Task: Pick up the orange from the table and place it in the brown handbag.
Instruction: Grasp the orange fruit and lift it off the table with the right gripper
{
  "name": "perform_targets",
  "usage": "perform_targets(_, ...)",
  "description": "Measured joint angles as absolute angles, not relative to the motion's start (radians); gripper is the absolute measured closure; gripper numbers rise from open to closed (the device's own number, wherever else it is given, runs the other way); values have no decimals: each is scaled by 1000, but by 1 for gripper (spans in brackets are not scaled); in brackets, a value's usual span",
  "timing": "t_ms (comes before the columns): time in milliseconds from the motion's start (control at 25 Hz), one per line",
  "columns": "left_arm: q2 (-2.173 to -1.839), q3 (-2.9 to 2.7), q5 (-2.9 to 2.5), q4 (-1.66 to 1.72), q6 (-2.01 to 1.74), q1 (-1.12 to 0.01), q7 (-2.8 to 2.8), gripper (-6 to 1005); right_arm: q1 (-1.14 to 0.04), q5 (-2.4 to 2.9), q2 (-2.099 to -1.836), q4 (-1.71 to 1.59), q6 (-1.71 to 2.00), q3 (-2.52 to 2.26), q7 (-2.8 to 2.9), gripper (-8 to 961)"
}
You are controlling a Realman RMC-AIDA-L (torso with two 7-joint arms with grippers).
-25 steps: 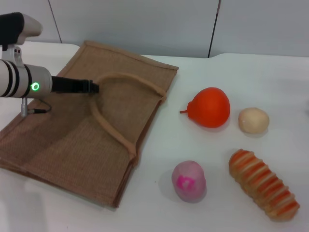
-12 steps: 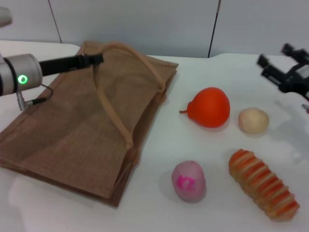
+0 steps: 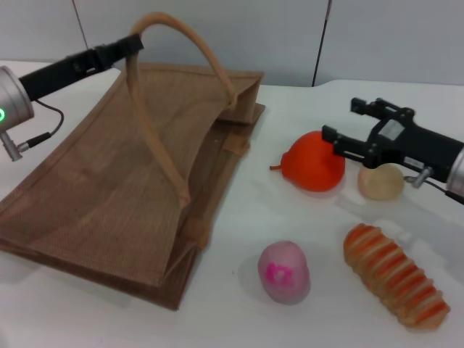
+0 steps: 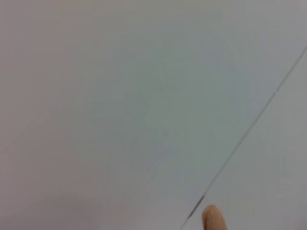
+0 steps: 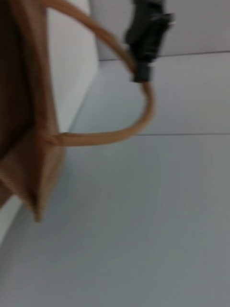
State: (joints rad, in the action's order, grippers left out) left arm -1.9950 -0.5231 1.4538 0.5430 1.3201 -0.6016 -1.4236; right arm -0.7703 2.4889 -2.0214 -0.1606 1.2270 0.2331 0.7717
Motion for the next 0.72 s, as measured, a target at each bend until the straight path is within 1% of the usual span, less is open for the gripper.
perform_targets(160,-1993,-523,1501,541,1369,-588,-1434,873,-802,2557,-2024,-137,1143,233,790,195)
perform_targets(320,-1984,-522,1519,520,1388,-586,-1434,873,-833,2629,-2024,-92,1060,233,792,206)
perform_targets(720,-1979,-515,1548,515,1436,-585,-1434,872,-871,2721,-2025,-58,944,226,844,233)
